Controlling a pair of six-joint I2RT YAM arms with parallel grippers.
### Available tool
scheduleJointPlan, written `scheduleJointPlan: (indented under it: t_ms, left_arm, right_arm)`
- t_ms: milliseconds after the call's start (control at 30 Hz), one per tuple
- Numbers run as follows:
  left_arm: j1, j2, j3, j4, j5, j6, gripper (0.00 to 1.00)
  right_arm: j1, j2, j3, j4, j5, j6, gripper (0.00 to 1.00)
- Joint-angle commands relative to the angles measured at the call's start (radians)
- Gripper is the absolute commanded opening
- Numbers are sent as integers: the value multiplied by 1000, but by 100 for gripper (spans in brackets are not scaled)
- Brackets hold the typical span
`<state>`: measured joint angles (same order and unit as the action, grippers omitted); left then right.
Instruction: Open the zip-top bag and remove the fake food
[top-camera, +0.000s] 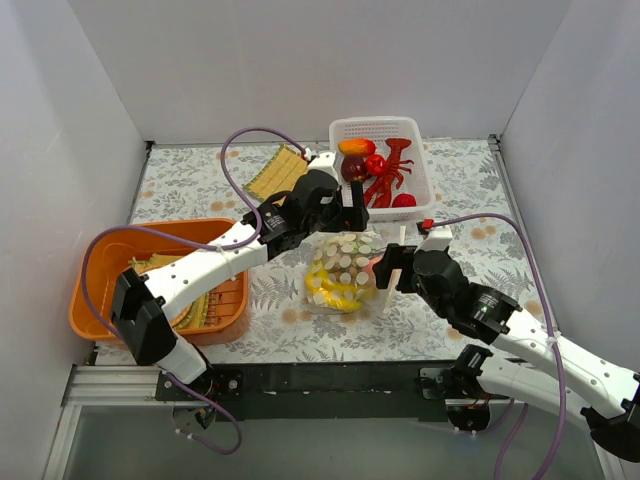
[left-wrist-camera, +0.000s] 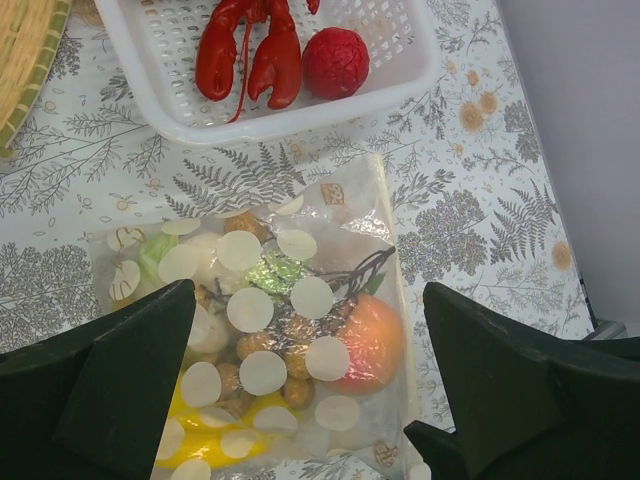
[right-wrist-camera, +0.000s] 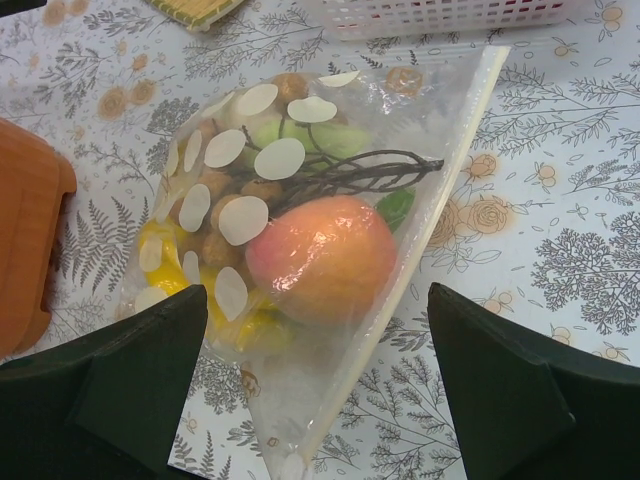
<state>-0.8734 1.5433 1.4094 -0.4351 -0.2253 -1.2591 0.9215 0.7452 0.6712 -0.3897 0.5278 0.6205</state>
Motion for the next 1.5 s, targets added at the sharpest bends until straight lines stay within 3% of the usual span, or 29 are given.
scheduleJointPlan:
  t_ms: [0,233,567,767,1100,1267,1467]
  left_arm:
    - [5,-54,-15,-25,-11,-8,98]
    - [5,-80,-58,-22,10,-26,98]
    - [5,-63,-86,-11,73,-65,98]
    - [5,-28,-98,7,129,-82,96]
    - [5,17,-107,10,211,-89,83]
    - [-13,-57,-188,21,257,-103,74]
    - [-75,-201,-320,22,276,-163,66]
  right_arm:
    - [5,-10,14,0,14,13,98]
    - [-44,32,25,-17,-43,-22,98]
    - [-476,60,-5,61,-443,-87,97]
    - [-602,127,-58,213,-607,-42,90]
    - [-651,281,-61,373,-638,16,76]
    - [-653,328,-104,420,-679,36,68]
    - [-651,174,-157,322,-700,36,63]
